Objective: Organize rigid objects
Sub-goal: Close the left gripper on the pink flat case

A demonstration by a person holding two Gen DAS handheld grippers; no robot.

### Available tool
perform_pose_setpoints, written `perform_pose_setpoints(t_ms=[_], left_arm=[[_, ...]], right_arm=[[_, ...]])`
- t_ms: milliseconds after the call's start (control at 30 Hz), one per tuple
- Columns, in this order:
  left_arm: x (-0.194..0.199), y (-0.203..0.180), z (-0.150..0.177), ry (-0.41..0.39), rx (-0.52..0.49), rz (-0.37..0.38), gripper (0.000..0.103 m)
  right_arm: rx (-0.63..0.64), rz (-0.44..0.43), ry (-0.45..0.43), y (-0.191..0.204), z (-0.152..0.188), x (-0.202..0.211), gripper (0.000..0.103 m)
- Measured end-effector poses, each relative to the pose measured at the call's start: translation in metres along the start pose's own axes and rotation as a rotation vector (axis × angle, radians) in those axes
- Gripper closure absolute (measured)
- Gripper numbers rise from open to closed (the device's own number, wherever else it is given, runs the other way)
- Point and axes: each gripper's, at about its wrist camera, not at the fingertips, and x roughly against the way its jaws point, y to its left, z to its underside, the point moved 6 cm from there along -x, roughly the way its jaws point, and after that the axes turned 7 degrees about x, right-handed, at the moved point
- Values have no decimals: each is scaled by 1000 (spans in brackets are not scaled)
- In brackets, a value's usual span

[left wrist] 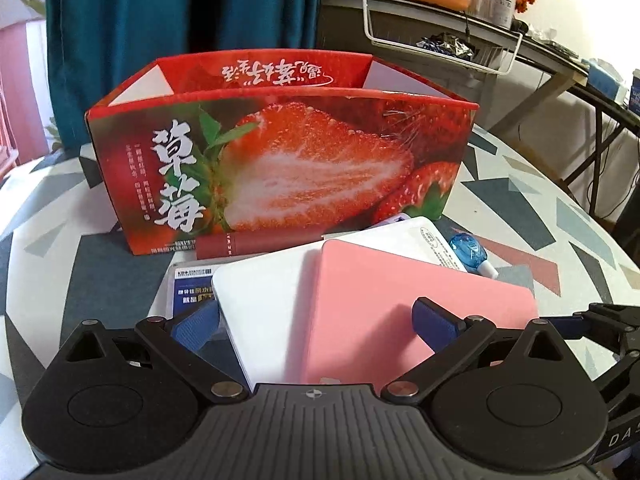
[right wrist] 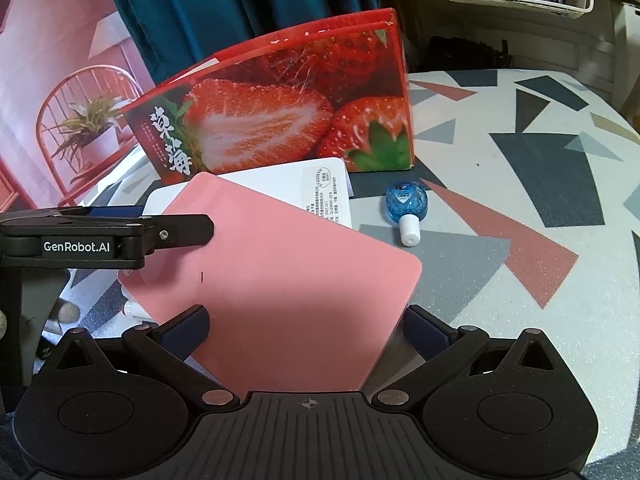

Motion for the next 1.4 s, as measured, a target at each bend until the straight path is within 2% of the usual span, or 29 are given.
perform_pose_setpoints(t_ms=[267, 367, 500, 800, 967, 1067, 1133, 1233, 1333, 1400], left_arm=[[-1, 2, 1, 19, 5, 21, 0], [-3, 7, 5, 34, 53, 51, 0], [-9, 14, 11, 102, 146, 134, 0], [-6, 10, 14, 102, 143, 125, 0], [-10, 17, 20, 135, 210, 172, 0], [-10, 18, 21, 134, 204, 176, 0], [-8, 17, 20, 135, 181, 164, 0], [4, 17, 14, 102, 119, 74, 0], [19, 21, 6, 61, 96, 30, 0], [28, 24, -1, 22, 65, -39, 0]], right_arm=[[3, -1, -3, 0, 0, 0, 0], [4, 0, -2, 0, 1, 0, 0], [5, 0, -3, 0, 1, 0, 0], [7, -3, -4, 1, 1, 0, 0], [9, -4, -4, 2, 0, 0, 0], [9, -6, -4, 2, 0, 0, 0], [9, -5, -2, 3, 0, 0, 0], [9, -10, 1, 3, 0, -1, 0], [19, -22, 7, 4, -1, -2, 0], [37, -36, 14, 7, -3, -4, 0]])
